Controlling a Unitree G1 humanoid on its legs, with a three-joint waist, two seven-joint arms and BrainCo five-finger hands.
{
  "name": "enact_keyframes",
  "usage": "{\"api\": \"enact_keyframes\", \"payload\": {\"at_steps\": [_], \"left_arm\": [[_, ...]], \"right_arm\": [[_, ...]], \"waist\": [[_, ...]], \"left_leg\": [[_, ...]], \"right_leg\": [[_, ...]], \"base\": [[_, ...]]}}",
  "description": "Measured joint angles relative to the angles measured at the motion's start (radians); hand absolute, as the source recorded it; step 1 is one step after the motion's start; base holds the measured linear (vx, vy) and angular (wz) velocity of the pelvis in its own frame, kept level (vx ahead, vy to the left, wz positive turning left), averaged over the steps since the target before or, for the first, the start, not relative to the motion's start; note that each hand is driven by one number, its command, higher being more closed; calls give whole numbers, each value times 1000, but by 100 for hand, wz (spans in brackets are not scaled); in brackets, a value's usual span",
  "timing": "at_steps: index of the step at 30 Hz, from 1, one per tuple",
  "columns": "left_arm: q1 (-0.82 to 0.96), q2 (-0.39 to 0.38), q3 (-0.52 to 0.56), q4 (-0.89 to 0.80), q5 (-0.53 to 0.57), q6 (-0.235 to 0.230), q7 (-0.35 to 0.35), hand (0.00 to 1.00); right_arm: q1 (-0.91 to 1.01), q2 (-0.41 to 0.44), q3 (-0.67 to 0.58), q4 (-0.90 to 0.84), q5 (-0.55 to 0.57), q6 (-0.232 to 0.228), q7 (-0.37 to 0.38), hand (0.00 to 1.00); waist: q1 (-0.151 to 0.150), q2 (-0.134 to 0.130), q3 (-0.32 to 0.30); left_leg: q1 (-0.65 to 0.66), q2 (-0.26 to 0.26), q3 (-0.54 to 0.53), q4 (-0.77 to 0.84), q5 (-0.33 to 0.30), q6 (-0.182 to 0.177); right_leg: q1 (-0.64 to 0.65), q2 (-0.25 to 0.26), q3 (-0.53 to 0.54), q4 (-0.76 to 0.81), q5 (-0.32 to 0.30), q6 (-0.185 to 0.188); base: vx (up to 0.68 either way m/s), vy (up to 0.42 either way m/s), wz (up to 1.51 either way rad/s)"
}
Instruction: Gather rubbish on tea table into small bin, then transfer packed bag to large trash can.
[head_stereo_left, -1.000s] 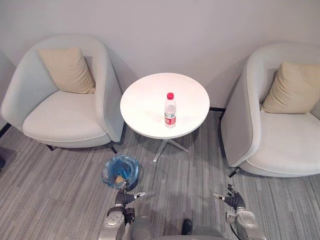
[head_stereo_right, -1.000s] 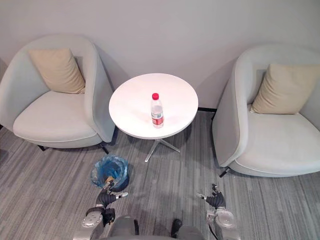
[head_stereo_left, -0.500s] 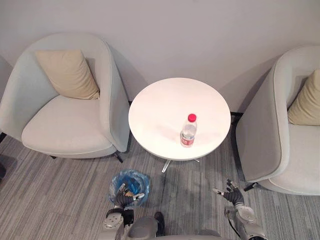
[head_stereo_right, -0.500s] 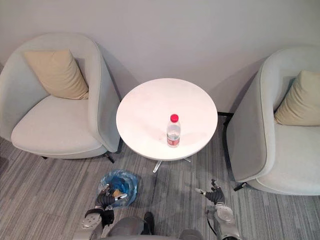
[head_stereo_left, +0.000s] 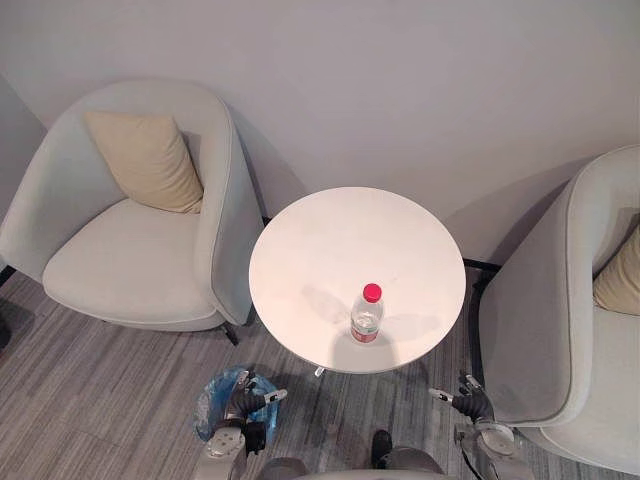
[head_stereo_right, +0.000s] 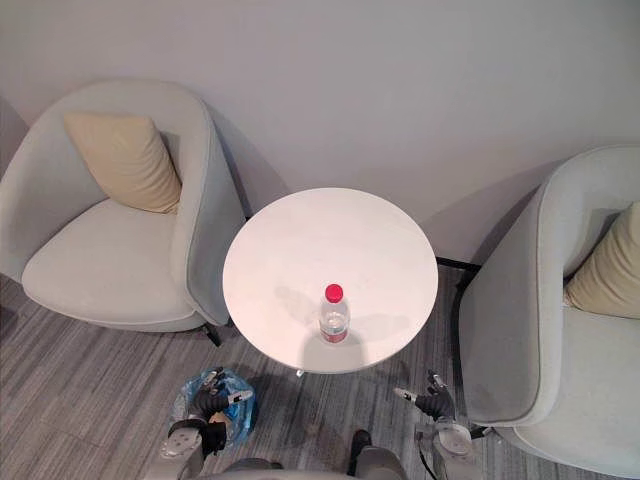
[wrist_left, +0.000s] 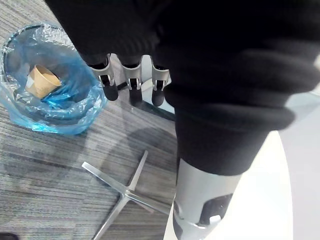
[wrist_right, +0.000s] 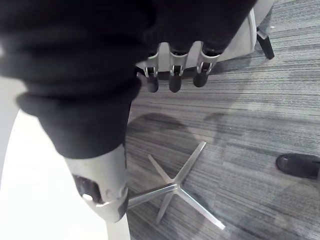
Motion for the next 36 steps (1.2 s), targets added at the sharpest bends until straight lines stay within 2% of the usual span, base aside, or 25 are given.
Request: {"api": "enact_keyframes", "payload": {"at_steps": [7, 12, 21, 24, 36], "left_arm": [[12, 1, 2, 0, 0, 0, 0, 0], [28, 2, 1, -5, 0, 0, 0, 0], [32, 14, 0, -19, 1, 0, -2, 0], [40, 19, 0, -29, 1, -1, -2, 0], [70, 20, 0, -28, 1, -3, -21, 0]], "right_arm": [[34, 2, -1, -135, -45, -5, -4, 0], [46, 3, 0, -236, -97, -17, -6, 0], [59, -9, 11, -422, -158, -42, -15, 0], [59, -33, 57, -463, -161, -44, -9, 0], [27, -58, 157, -524, -188, -73, 18, 0]], "waist": [[5, -13, -3], [5, -22, -10], [5, -34, -17], [6, -37, -19], [8, -43, -20]], "left_leg": [[9, -15, -3, -34, 6, -8], [9, -33, -8, -37, 10, -5], [18, -34, -31, -49, 14, -5], [18, -35, -34, -49, 14, -5], [-3, -37, -64, -52, 21, -5]], "right_leg": [[65, 2, 2, -148, 84, 13], [88, -11, -1, -202, 114, 22], [118, -9, -26, -239, 124, 19], [119, -9, -28, -239, 124, 19], [114, -12, -53, -240, 124, 19]], "base": [[-24, 24, 1], [-14, 45, 3], [3, 0, 6], [-39, 3, 2], [-37, -5, 7]]}}
